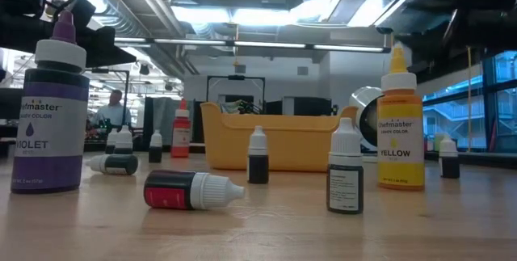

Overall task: Pick & Place food coloring
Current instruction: Put the large blue food coloring bottle into the yellow bin, then put the orange food coloring bottle into the yellow bin

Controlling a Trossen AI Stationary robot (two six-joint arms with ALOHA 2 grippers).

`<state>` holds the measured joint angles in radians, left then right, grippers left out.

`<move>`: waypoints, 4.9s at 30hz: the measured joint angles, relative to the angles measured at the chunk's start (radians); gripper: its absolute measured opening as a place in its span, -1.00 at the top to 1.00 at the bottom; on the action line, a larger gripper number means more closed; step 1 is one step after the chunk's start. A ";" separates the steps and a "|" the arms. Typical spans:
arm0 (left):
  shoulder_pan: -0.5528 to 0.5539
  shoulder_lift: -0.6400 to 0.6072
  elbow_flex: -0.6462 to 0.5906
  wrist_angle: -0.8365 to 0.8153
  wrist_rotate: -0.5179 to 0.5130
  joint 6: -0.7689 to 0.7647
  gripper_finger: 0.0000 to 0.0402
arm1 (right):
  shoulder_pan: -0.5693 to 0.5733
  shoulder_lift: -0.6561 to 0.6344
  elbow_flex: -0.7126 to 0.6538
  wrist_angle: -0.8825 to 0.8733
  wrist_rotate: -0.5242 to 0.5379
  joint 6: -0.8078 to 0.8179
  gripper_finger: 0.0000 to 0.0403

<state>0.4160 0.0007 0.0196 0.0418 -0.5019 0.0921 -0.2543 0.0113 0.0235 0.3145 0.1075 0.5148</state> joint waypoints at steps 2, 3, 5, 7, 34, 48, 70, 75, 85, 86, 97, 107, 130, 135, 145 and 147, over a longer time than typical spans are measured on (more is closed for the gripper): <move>0.000 0.000 0.000 0.000 0.000 -0.001 0.96 | 0.000 0.007 0.043 0.002 -0.001 -0.026 -0.56; 0.000 0.000 0.000 0.000 0.001 -0.009 0.96 | 0.000 0.018 0.071 -0.016 -0.001 -0.041 -0.56; 0.000 0.000 0.000 0.000 0.001 -0.052 0.95 | 0.000 0.060 0.135 -0.079 -0.002 -0.067 -0.53; 0.000 0.000 0.000 0.000 0.002 -0.118 0.94 | 0.000 0.126 0.210 -0.177 -0.003 -0.080 -0.51; 0.000 0.000 0.000 0.000 0.002 -0.292 0.97 | 0.203 1.130 0.841 -1.083 -0.094 -0.395 -0.31; 0.000 0.000 0.000 0.000 0.002 -0.292 0.97 | 0.214 1.313 0.840 -1.084 -0.048 -0.419 -0.31; 0.000 0.000 0.000 0.000 0.002 -0.292 0.97 | 0.214 1.343 0.915 -1.126 -0.047 -0.384 0.40; 0.000 0.000 0.000 0.000 0.002 -0.292 0.96 | 0.210 1.342 1.080 -1.202 0.023 -0.343 0.40; 0.000 0.000 -0.001 0.005 0.002 -0.292 0.97 | 0.211 1.360 1.254 -1.115 0.049 -0.359 0.40; 0.000 0.000 -0.001 0.005 0.002 -0.292 0.97 | 0.211 1.375 1.254 -1.110 0.038 -0.359 0.40; 0.000 0.000 -0.001 0.007 0.042 -0.329 0.96 | 0.211 1.629 1.253 -1.082 -0.030 -0.393 0.40; 0.000 0.000 -0.001 0.007 0.052 -0.341 0.97 | 0.211 1.746 1.253 -1.070 0.030 -0.395 0.40; 0.000 0.000 -0.001 0.008 0.049 -0.341 0.94 | 0.211 1.744 1.336 -1.153 0.023 -0.415 -0.47; 0.000 0.000 -0.001 0.015 0.051 -0.343 0.90 | 0.211 1.730 1.463 -1.261 0.023 -0.465 -0.48; 0.000 0.000 0.000 0.127 0.059 -0.423 0.42 | 0.196 1.381 1.320 -1.190 0.079 -0.464 -0.48; 0.000 0.000 0.000 0.126 0.074 -0.472 0.31 | 0.196 1.292 1.270 -1.148 0.120 -0.443 -0.48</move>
<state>0.4160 0.0009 0.0196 0.1673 -0.4280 -0.3795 -0.0578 1.3031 1.2931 -0.8338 0.2279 0.0715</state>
